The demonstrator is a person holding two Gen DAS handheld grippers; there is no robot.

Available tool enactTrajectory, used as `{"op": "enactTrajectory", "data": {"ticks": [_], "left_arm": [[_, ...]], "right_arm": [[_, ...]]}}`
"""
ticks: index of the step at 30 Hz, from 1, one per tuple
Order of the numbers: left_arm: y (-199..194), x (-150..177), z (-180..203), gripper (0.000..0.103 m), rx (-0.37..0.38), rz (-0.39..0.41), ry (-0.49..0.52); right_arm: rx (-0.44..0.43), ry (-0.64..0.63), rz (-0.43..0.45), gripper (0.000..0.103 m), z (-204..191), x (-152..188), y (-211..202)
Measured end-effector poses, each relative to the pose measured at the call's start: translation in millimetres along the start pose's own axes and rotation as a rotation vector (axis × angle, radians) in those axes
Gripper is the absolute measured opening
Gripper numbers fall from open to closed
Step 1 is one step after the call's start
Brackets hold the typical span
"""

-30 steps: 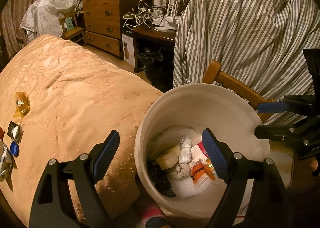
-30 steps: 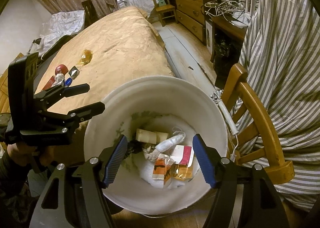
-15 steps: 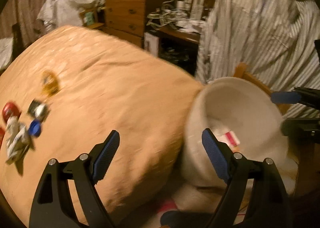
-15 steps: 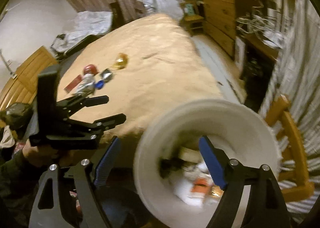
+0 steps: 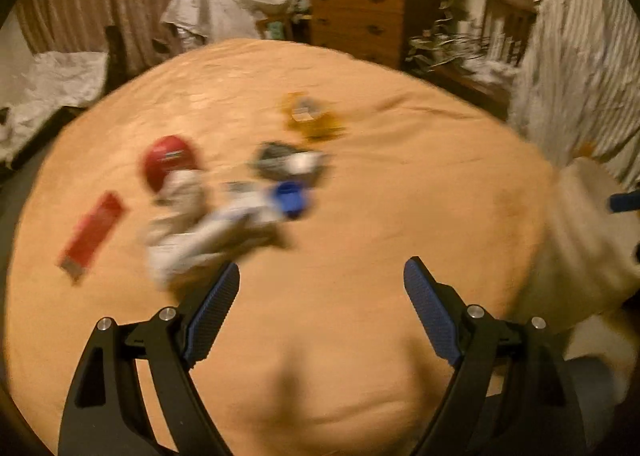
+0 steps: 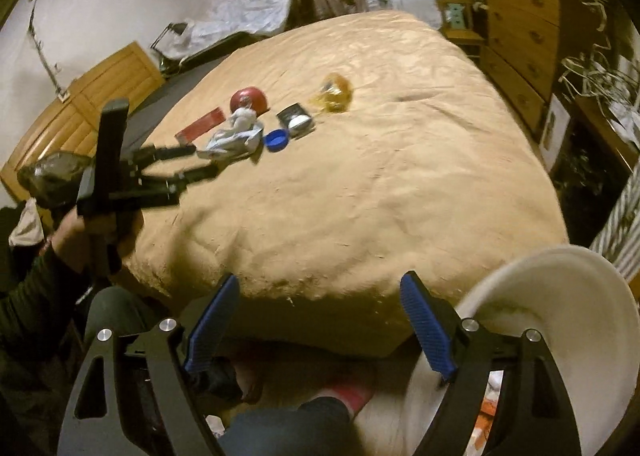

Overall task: Collect trash
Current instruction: 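Move both open tools back over the remaining trash on the bed, then grasp the white wrapper with the left tool while the right tool grasps the blue bottle cap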

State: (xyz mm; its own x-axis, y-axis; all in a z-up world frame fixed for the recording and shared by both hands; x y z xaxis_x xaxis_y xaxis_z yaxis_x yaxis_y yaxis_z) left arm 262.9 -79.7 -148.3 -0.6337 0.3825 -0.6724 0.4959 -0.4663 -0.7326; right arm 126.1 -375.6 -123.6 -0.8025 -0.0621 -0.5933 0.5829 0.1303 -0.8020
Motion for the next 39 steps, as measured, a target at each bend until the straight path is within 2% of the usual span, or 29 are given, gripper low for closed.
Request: {"op": "enactTrajectory", "data": {"ticks": [3,6,11,15,18,21,24,26,30,32,35,37,39], "left_arm": [[-1,1,-43,0.081,-0.060,-0.019,0.022],[6,-5,-70,0.081,-0.062,-0.050,0.062],[38,-17,-67,0.081,0.004,-0.125,0.182],[71,-18,-76,0.080,0.004,-0.184,0.171],[83,-13,-77,0.055,0.014,-0.196,0.149],[77,-9,-76,0.038,0.021,-0.157,0.120],[63,0,-72,0.034,0.036,-0.134,0.079],[53,10,-67,0.034,0.034,-0.131,0.061],[26,44,-62,0.034,0.091,-0.139,-0.024],[18,62,-65,0.037,0.081,-0.148,-0.065],[7,80,-71,0.048,0.047,-0.133,-0.095],[0,83,-71,0.061,0.036,-0.103,-0.109],[-6,79,-71,0.067,0.028,-0.078,-0.105]], "right_arm": [[-0.017,-0.011,-0.009,0.083,-14,-5,15],[-0.034,-0.029,-0.023,0.083,-29,-11,32],[-0.052,-0.066,-0.046,0.083,-51,-20,60],[-0.059,-0.073,-0.057,0.083,-62,-28,80],[-0.065,-0.077,-0.067,0.083,-67,-31,94],[-0.072,-0.078,-0.071,0.083,-71,-35,108],[-0.084,-0.075,-0.068,0.083,-76,-39,116],[-0.096,-0.079,-0.061,0.083,-81,-41,120],[-0.115,-0.096,-0.041,0.083,-95,-48,127],[-0.123,-0.108,-0.035,0.083,-102,-53,132],[-0.128,-0.122,-0.031,0.083,-114,-59,142],[-0.128,-0.137,-0.026,0.083,-123,-67,152],[-0.126,-0.148,-0.012,0.082,-133,-78,164]]}}
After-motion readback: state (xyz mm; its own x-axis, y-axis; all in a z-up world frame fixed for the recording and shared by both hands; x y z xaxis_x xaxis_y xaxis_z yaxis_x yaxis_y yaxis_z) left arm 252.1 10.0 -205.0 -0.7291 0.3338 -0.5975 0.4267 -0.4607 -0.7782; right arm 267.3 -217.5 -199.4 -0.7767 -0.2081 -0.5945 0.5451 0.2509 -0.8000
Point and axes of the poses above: each gripper's, at about its wrist camera, not at the fingertips, and y roughly the way its jaws point, z to its right, x to its underside, the point moved 6 cm from there along y, roughly the way its jaws point, and after that the axes turned 14 degrees about x, right-handed, at the moved point
